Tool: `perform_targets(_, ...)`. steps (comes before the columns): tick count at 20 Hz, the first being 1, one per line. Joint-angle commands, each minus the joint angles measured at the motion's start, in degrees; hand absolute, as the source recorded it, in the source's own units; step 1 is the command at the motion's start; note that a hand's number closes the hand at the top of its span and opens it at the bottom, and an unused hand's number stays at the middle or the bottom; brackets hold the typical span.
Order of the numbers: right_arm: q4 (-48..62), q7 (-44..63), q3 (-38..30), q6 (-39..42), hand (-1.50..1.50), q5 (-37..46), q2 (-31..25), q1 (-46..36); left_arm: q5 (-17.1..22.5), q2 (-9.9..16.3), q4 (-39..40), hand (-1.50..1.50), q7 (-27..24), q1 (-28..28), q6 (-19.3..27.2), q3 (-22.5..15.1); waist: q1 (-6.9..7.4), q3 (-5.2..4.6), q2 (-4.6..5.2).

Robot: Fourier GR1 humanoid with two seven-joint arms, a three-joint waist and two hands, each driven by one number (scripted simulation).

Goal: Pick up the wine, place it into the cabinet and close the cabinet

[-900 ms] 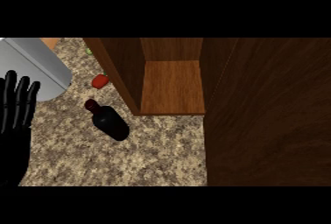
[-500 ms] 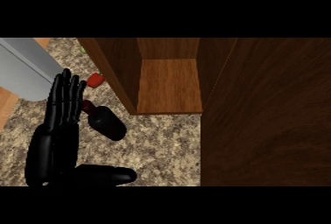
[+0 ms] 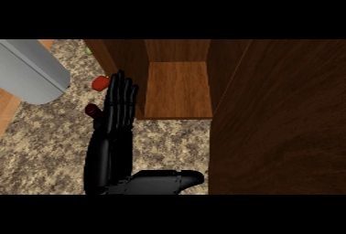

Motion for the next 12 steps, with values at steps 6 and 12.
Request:
perform_targets(6,-7.81,9.95,-1.21,-0.62,-1.5,-2.51,-0.45,-1.47,-6.38,-0.15,-0.13,-1.5,9.66,-8.05,11.72,-6.7,0.41,-0.01,-0.03)
perform_targets(12,-7.78,10.95,-5.52,-0.58,-1.5,-5.77,-0.67,-3.14,-9.66,-0.15,-1.89,-1.5,16.02,-12.26,15.71,-7.73,0.28,0.02,-0.06)
